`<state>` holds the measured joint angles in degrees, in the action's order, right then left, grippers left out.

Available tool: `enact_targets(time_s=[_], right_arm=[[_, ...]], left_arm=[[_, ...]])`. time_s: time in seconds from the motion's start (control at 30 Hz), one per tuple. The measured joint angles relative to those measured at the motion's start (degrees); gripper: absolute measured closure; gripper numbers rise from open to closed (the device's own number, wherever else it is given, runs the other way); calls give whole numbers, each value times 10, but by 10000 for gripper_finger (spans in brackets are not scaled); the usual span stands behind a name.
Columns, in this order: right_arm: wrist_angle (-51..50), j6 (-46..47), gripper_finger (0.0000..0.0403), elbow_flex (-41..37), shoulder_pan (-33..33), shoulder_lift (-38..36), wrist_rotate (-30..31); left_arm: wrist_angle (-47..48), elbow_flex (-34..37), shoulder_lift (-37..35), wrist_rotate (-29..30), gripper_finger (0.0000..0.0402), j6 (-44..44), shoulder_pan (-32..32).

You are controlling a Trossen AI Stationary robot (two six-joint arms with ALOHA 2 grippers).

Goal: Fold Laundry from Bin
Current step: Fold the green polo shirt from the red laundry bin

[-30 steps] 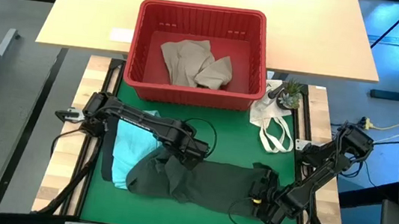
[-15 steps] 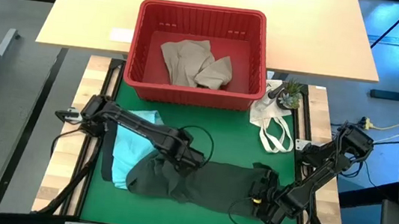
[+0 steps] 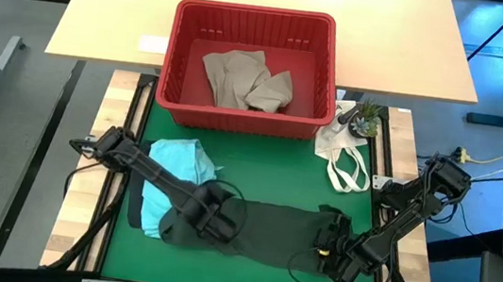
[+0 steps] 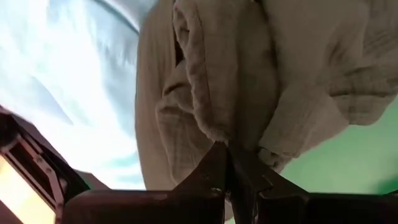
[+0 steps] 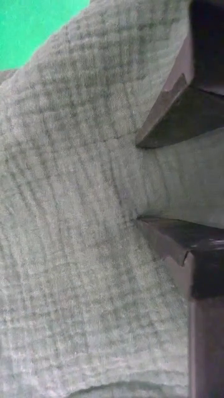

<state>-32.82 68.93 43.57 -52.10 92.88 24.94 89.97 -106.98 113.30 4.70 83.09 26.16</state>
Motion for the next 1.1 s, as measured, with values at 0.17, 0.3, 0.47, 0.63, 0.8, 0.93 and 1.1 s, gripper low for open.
enact_targets(time_s=[0.17,0.3,0.47,0.63,0.8,0.93,1.1], right_arm=[[0,0,205,0,0,0,0],[0,0,205,0,0,0,0],[0,0,205,0,0,0,0],[-4,18,205,0,0,0,-1],[-16,29,205,0,0,0,-1],[-22,27,205,-1,0,-10,-16],[-50,28,205,-2,0,-23,-35]], left_arm=[[0,0,0,-12,401,38,21],[1,0,0,-27,401,53,36],[1,0,0,28,401,96,47],[1,0,0,49,401,86,44],[1,0,0,70,401,49,42],[1,0,0,73,401,35,38],[1,0,0,80,401,2,21]])
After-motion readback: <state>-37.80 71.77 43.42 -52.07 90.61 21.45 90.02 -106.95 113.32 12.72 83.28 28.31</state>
